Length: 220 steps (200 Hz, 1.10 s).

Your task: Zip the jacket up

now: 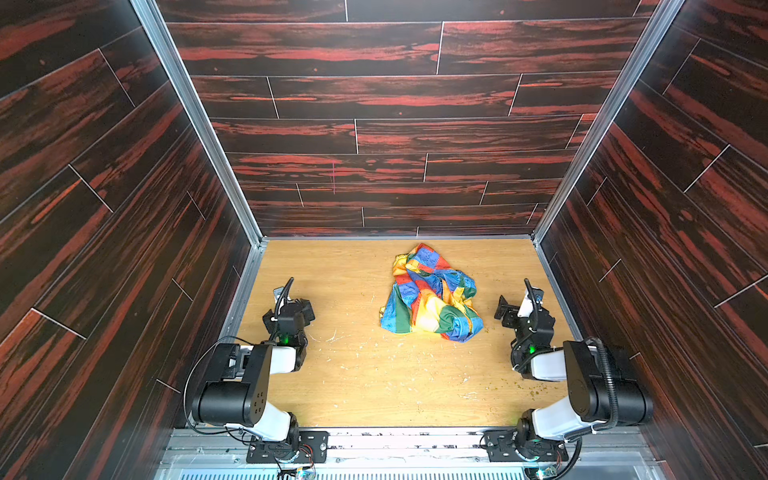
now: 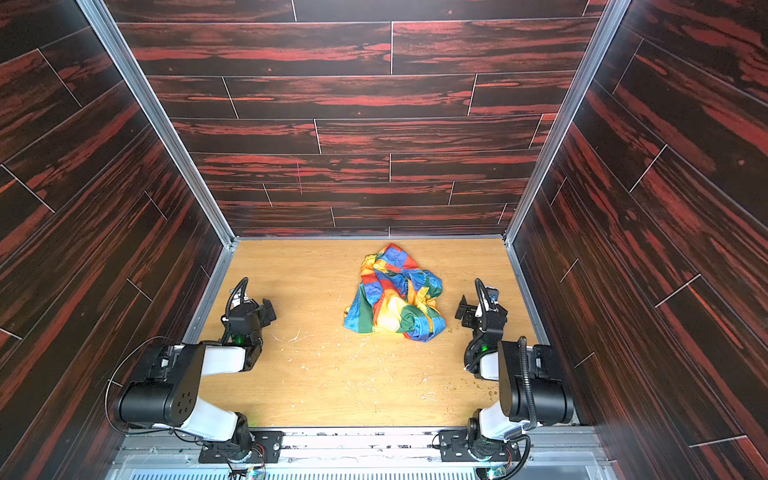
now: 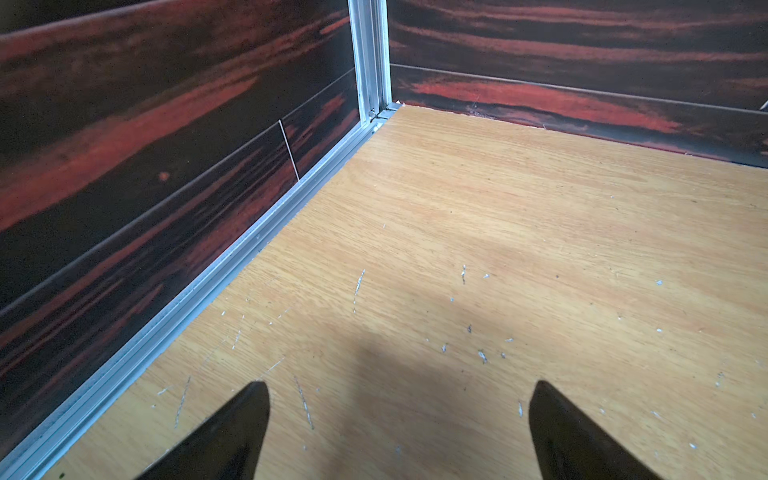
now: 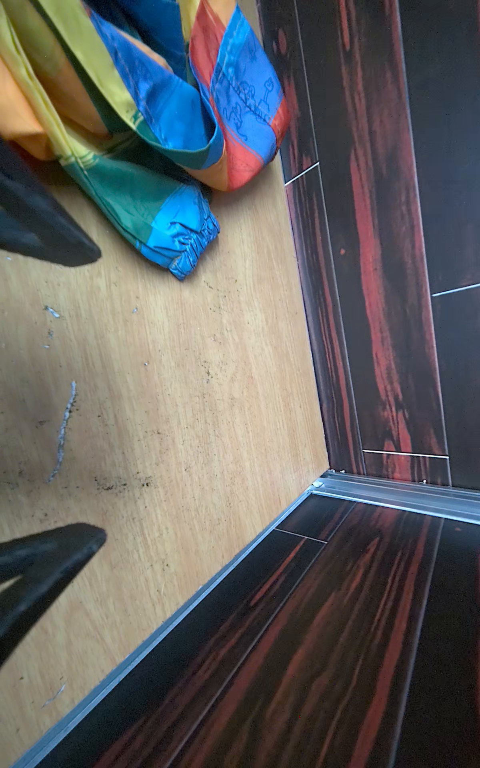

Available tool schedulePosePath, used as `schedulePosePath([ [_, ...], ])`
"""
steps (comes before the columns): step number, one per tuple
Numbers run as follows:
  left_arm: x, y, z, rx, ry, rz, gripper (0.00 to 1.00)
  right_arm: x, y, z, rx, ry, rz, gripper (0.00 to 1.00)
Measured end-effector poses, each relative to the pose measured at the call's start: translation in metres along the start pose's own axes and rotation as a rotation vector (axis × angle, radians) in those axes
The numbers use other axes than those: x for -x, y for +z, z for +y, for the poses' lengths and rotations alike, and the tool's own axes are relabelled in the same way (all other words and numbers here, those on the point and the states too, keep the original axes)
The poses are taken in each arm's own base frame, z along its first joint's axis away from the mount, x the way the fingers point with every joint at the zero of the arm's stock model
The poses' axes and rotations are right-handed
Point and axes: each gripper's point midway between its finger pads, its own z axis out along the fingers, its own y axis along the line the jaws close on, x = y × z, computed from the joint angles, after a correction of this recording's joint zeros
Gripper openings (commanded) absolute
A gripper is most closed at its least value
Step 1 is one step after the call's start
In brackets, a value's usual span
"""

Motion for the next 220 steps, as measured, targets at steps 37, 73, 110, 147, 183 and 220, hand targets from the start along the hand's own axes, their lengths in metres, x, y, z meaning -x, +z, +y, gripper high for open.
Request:
schedulePosePath([
  [37, 0.016, -0.005, 0.001, 0.009, 0.009, 0.006, 1.00, 0.022, -0.011, -0.006, -0.040, 0.018, -0.035, 0.99],
  [73, 0.082, -0.033, 0.013, 0.044, -0.116, -0.109, 1.00, 0.089, -0.044, -0.009, -0.052, 0.099, -0.200, 0.99],
  [110, 0.141, -0.065, 0.022, 0.037, -0.380, -0.151, 0.99, 0.146, -0.050, 0.000, -0.014, 0.227, -0.163, 0.99],
  [147, 0.146, -0.068, -0.021, -0.194, -0.537, -0.022, 0.79, 0.142, -0.023, 0.034, 0.136, 0.358, 0.099, 0.77],
  [183, 0.106, -0.045, -0.120, -0.434, -0.460, 0.289, 0.83, 0.071, 0.017, 0.086, 0.305, 0.483, 0.486, 0.83],
  [220, 0.048, -0.054, -0.225, -0.644, -0.298, 0.521, 0.84, 0.018, 0.033, 0.139, 0.381, 0.482, 0.735, 0.84],
])
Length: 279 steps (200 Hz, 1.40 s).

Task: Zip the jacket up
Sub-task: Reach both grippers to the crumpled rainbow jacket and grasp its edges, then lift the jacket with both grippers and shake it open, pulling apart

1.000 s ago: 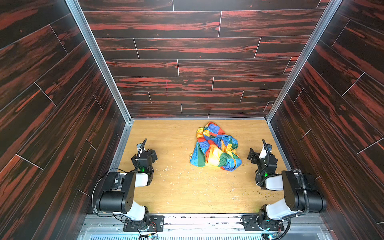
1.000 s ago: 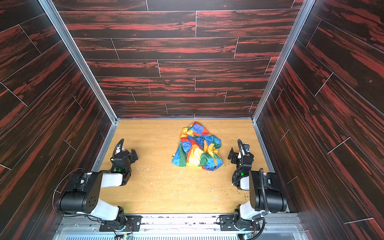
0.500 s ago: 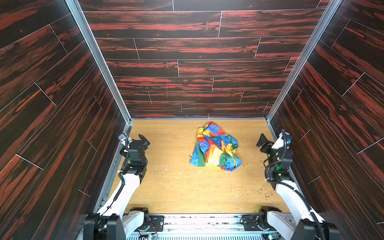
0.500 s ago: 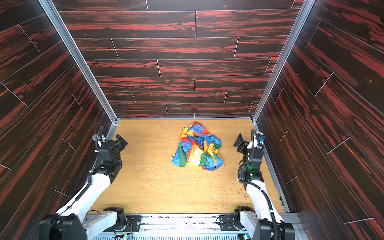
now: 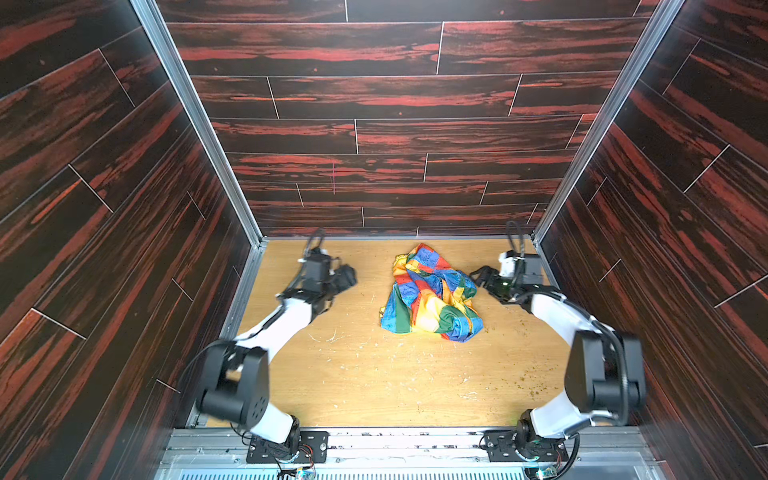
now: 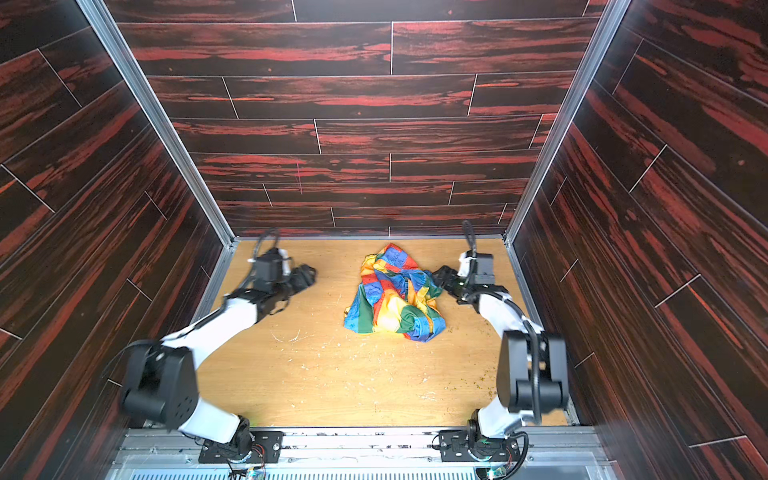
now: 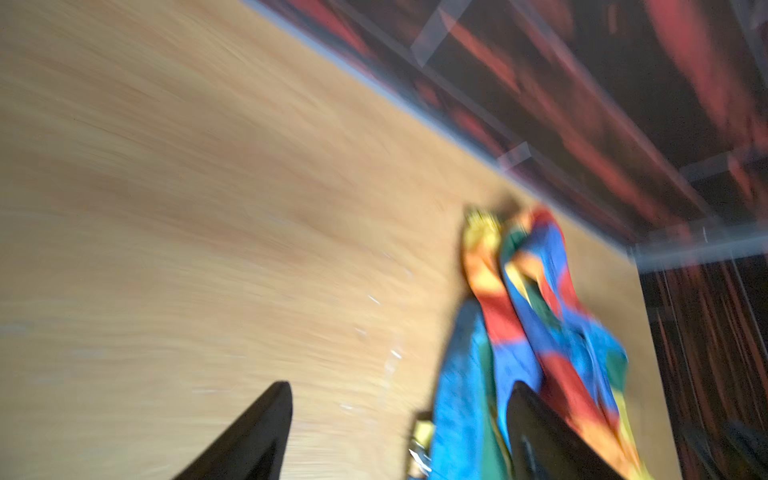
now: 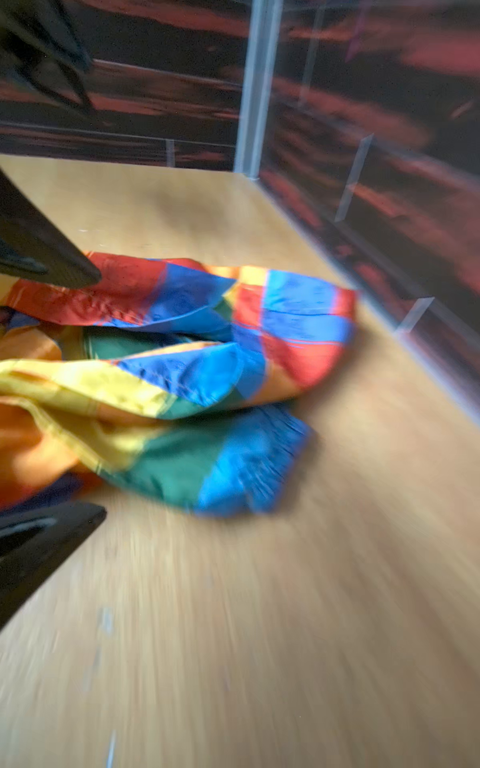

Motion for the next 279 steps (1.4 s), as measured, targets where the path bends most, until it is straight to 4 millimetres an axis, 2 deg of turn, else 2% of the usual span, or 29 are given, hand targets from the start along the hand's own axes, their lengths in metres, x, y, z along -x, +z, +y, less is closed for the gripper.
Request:
schedulePosePath([
  [24, -0.021, 0.043, -0.015, -0.036, 0.029, 0.109, 0.83, -0.001, 0.025, 0.007, -0.002, -0.009, 0.057, 0.79],
  [48, -0.039, 0.085, -0.022, -0.045, 0.056, 0.197, 0.81, 0.005, 0.048, -0.001, -0.022, 0.002, 0.084, 0.72],
  [69, -0.055, 0.111, -0.025, -0.051, 0.074, 0.262, 0.79, 0.003, 0.067, -0.011, -0.041, 0.014, 0.117, 0.62],
  [85, -0.067, 0.126, -0.028, -0.060, 0.092, 0.304, 0.79, 0.000, 0.078, -0.017, -0.052, 0.020, 0.139, 0.45],
  [108, -0.079, 0.136, -0.042, -0.092, 0.126, 0.342, 0.72, -0.006, 0.082, -0.017, -0.050, 0.017, 0.165, 0.12],
  [116, -0.082, 0.138, -0.047, -0.105, 0.135, 0.351, 0.64, -0.004, 0.082, -0.013, -0.038, 0.016, 0.168, 0.03],
  [120, -0.084, 0.139, -0.049, -0.112, 0.144, 0.355, 0.56, -0.003, 0.082, -0.011, -0.034, 0.022, 0.166, 0.00],
  [133, -0.091, 0.140, -0.052, -0.124, 0.151, 0.375, 0.30, 0.003, 0.080, -0.001, -0.007, 0.008, 0.160, 0.00],
  [140, -0.094, 0.140, -0.053, -0.126, 0.150, 0.387, 0.19, 0.007, 0.079, 0.005, 0.009, 0.003, 0.156, 0.00],
  [157, -0.101, 0.138, -0.055, -0.139, 0.152, 0.402, 0.00, 0.014, 0.074, 0.017, 0.041, -0.010, 0.144, 0.00],
  [161, -0.102, 0.138, -0.055, -0.143, 0.160, 0.401, 0.00, 0.015, 0.073, 0.019, 0.046, -0.012, 0.144, 0.00],
  [184, -0.111, 0.121, -0.041, -0.112, 0.150, 0.408, 0.00, 0.024, 0.053, 0.039, 0.080, -0.029, 0.122, 0.00],
  [206, -0.105, 0.080, -0.033, -0.077, 0.153, 0.375, 0.00, 0.045, 0.023, 0.070, 0.131, -0.067, 0.067, 0.00],
  [234, -0.063, 0.015, -0.047, -0.071, 0.182, 0.220, 0.00, 0.072, -0.021, 0.113, 0.213, -0.124, -0.025, 0.00],
  [250, -0.037, -0.018, -0.055, -0.063, 0.195, 0.121, 0.00, 0.081, -0.042, 0.131, 0.249, -0.142, -0.065, 0.00],
  [264, -0.024, -0.039, -0.053, -0.035, 0.201, 0.063, 0.00, 0.088, -0.057, 0.143, 0.271, -0.151, -0.094, 0.00],
  [279, -0.020, -0.053, -0.043, 0.016, 0.202, 0.035, 0.00, 0.093, -0.070, 0.154, 0.287, -0.157, -0.115, 0.00],
])
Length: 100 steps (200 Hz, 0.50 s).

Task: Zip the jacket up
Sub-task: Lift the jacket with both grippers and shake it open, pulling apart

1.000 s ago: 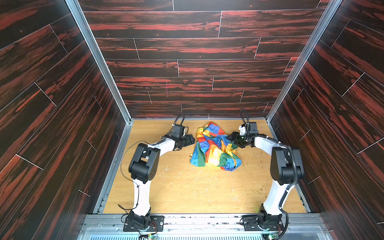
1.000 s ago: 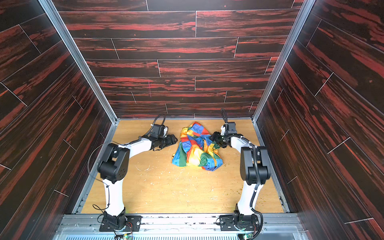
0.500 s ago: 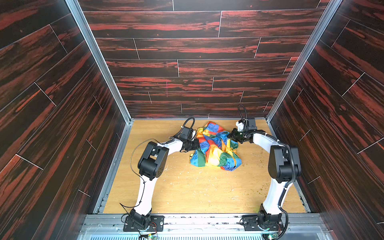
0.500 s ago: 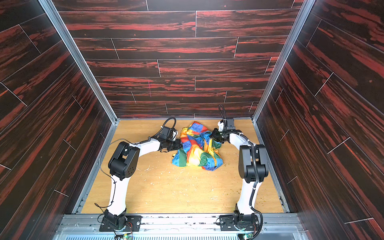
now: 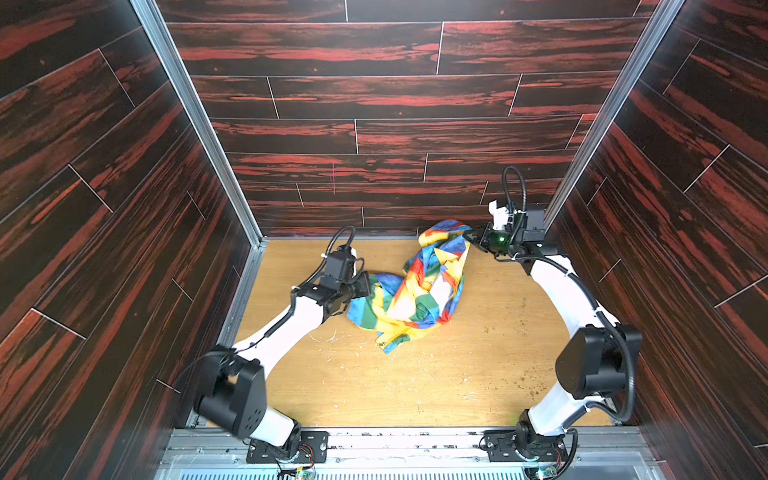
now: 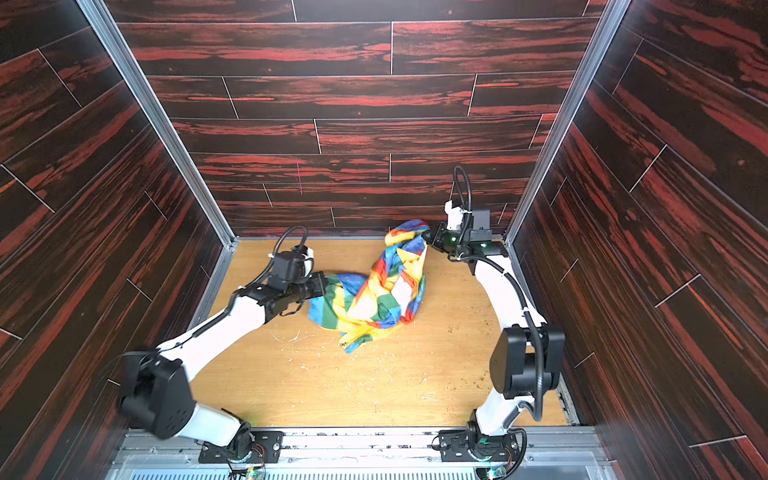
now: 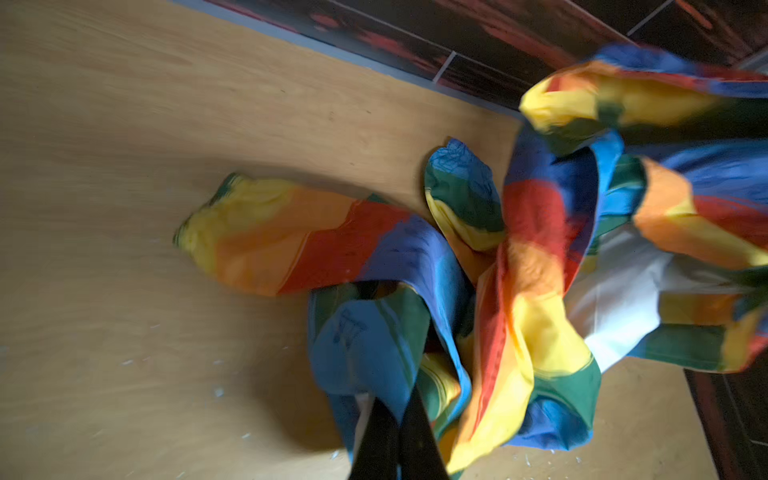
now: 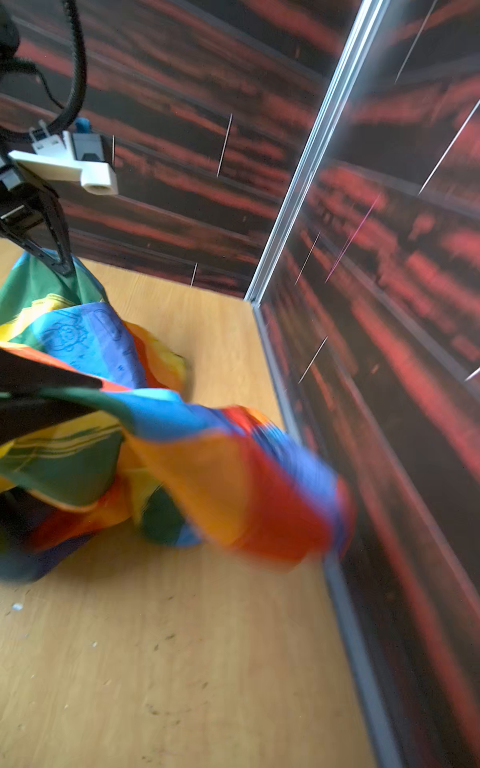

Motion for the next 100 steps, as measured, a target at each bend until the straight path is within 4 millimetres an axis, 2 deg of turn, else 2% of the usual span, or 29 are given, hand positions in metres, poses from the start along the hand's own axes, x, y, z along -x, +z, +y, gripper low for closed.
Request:
schedulePosePath([
  [27, -0.013, -0.018, 0.025, 0.108, 0.000, 0.009, 0.00, 0.011, -0.019, 0.021, 0.015, -0.008, -0.031, 0.00],
  [43, -0.012, -0.035, 0.031, 0.140, 0.001, -0.018, 0.00, 0.018, -0.036, 0.037, 0.026, -0.021, -0.057, 0.00],
  [67, 0.008, -0.076, 0.023, 0.109, -0.002, -0.127, 0.00, 0.033, -0.072, 0.073, 0.061, -0.063, -0.121, 0.00],
  [100, 0.038, -0.141, 0.000, -0.001, -0.017, -0.289, 0.00, 0.060, -0.136, 0.137, 0.144, -0.155, -0.251, 0.00],
])
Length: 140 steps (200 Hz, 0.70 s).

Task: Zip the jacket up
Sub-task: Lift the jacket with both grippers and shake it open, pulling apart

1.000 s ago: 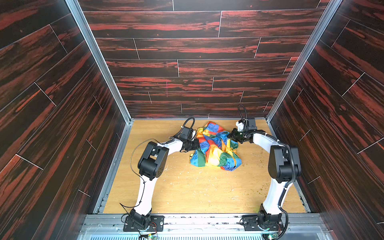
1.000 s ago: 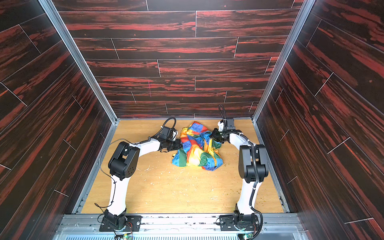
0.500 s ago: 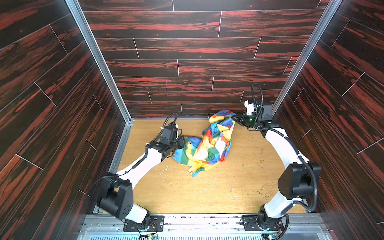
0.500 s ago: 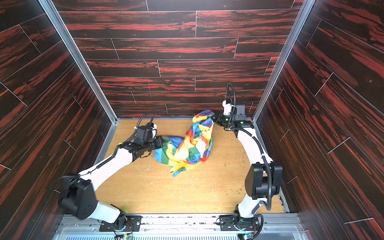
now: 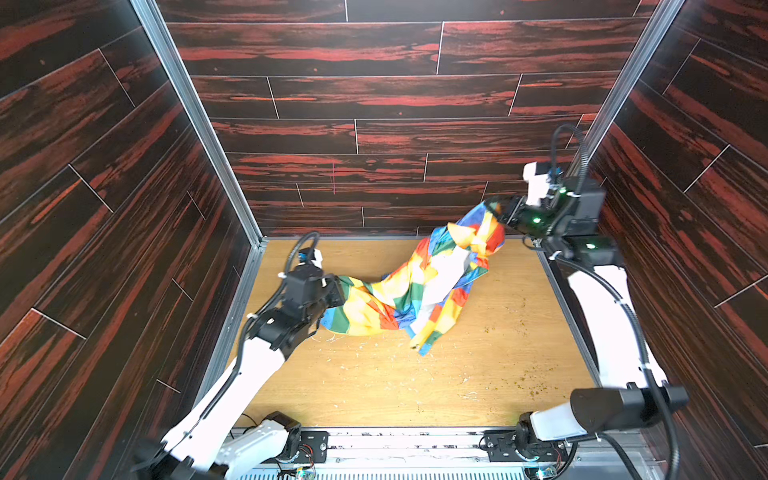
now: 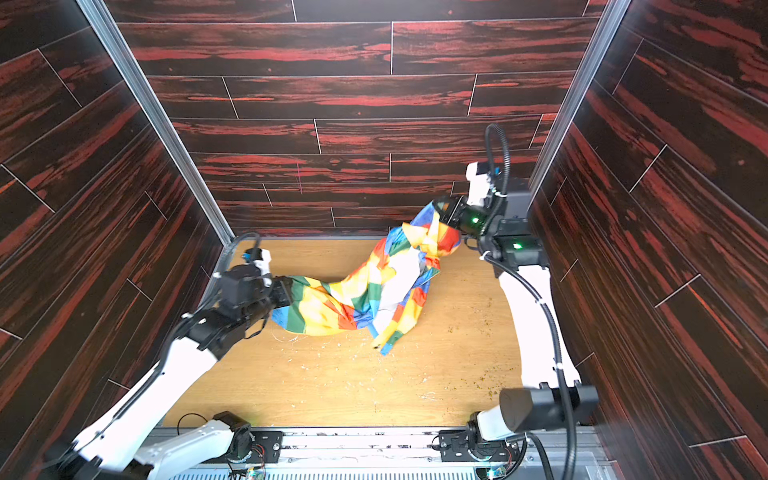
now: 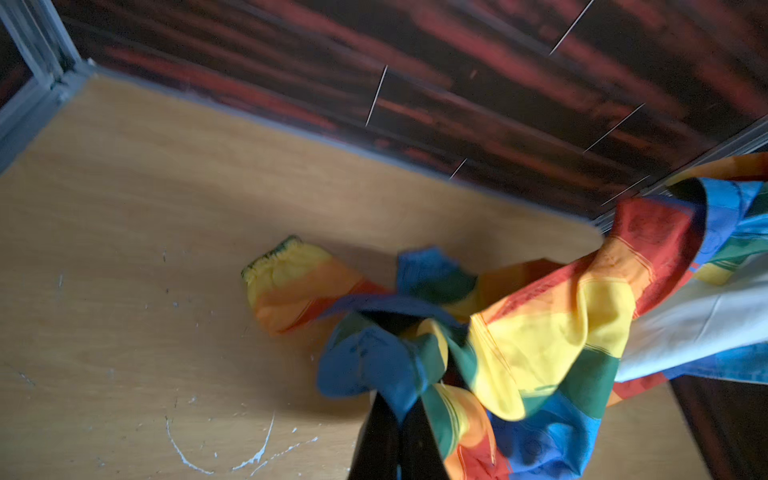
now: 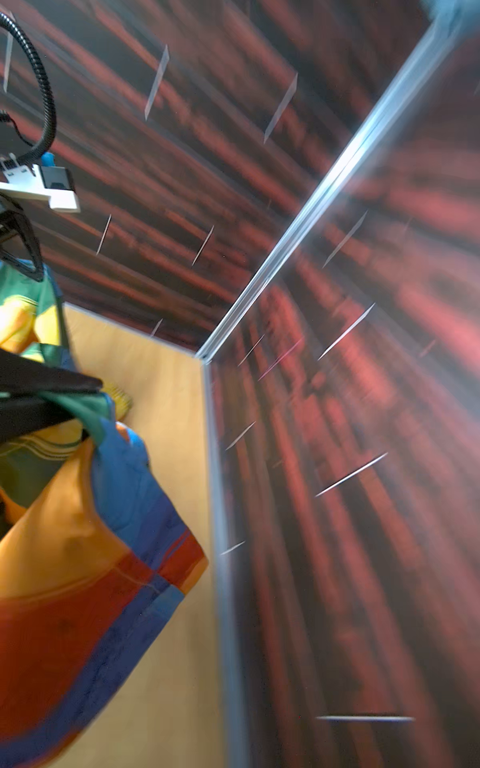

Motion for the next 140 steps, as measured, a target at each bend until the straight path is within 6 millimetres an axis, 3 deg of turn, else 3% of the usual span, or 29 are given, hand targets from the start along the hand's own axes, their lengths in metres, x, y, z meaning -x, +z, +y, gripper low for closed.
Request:
schedulePosePath([
  [17, 0.009, -0.016, -0.008, -0.045, -0.039, -0.034, 0.00, 0.019, -0.021, 0.028, 0.039, -0.032, -0.059, 0.00],
  [36, 0.006, -0.017, -0.012, -0.072, -0.092, -0.020, 0.00, 0.033, -0.030, 0.044, 0.066, -0.045, -0.097, 0.00],
  [50, -0.004, -0.006, -0.010, -0.067, -0.136, 0.016, 0.00, 0.039, -0.021, 0.041, 0.065, -0.036, -0.096, 0.00],
  [63, -0.017, 0.010, -0.005, -0.040, -0.172, 0.063, 0.00, 0.043, -0.001, 0.028, 0.050, -0.018, -0.078, 0.00],
  [82, -0.041, 0.038, 0.008, 0.024, -0.229, 0.132, 0.00, 0.036, 0.050, -0.016, -0.012, 0.037, -0.014, 0.00],
  [111, -0.067, 0.081, 0.031, 0.122, -0.331, 0.196, 0.00, -0.015, 0.136, -0.128, -0.211, 0.159, 0.144, 0.00],
  [126, -0.079, 0.102, 0.051, 0.180, -0.399, 0.215, 0.00, -0.046, 0.168, -0.180, -0.305, 0.211, 0.221, 0.22],
  [140, -0.091, 0.115, 0.074, 0.239, -0.458, 0.227, 0.02, -0.066, 0.189, -0.216, -0.366, 0.231, 0.263, 0.43],
])
